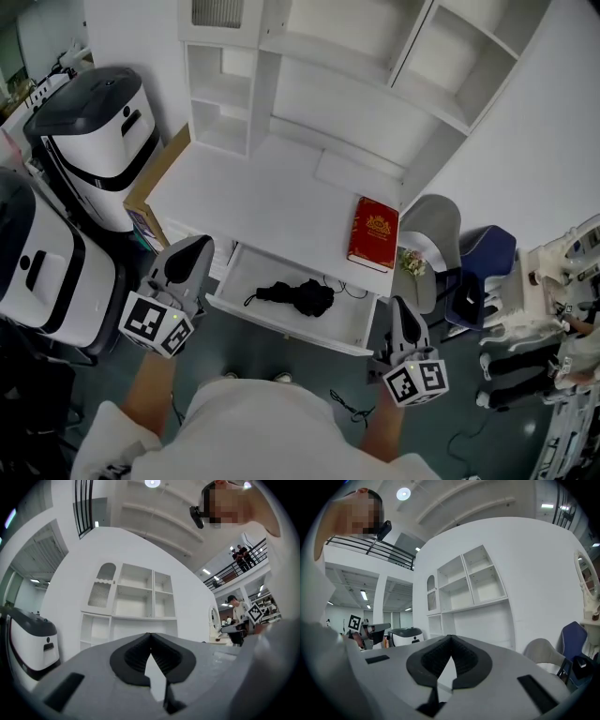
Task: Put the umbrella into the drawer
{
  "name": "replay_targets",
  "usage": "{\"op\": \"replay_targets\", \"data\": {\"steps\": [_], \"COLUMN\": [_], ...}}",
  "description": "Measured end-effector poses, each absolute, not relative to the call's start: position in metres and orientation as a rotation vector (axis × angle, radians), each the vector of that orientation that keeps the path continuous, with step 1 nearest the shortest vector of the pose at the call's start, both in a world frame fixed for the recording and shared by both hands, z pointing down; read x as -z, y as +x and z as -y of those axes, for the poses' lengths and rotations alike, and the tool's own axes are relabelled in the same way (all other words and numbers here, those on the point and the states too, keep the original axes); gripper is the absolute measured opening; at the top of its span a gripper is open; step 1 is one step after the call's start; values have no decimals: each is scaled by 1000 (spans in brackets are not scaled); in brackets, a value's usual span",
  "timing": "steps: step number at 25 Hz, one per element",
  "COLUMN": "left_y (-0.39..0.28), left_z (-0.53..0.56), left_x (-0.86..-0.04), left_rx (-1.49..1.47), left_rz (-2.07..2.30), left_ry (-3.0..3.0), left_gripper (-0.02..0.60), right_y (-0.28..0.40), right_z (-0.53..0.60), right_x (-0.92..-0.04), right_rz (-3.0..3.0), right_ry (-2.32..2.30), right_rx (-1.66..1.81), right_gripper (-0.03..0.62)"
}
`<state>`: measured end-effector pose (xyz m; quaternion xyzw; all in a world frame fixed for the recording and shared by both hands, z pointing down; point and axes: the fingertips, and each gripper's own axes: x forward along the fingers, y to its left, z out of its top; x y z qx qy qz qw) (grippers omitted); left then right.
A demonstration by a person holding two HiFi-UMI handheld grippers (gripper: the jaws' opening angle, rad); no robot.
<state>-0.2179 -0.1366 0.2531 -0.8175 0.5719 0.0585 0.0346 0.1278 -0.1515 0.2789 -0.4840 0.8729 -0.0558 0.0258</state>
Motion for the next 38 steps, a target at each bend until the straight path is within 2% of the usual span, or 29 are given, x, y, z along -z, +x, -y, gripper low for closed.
{"op": "replay_targets", "data": {"steps": [11, 38], "left_y": [-248, -206], "left_z": [101, 89], "left_x": [-242, -260], "left_rx": [-273, -229], "left_rz": [-1888, -1889], "left_ry": [-2395, -2430], "left_gripper": [15, 15], "right_y": [137, 142], "right_z": [159, 131], "right_x": [-284, -311], "right_rz": [-2668, -2751], "right_ry": [-1532, -1510], "right_rx": [204, 269], "right_gripper": [0, 0]}}
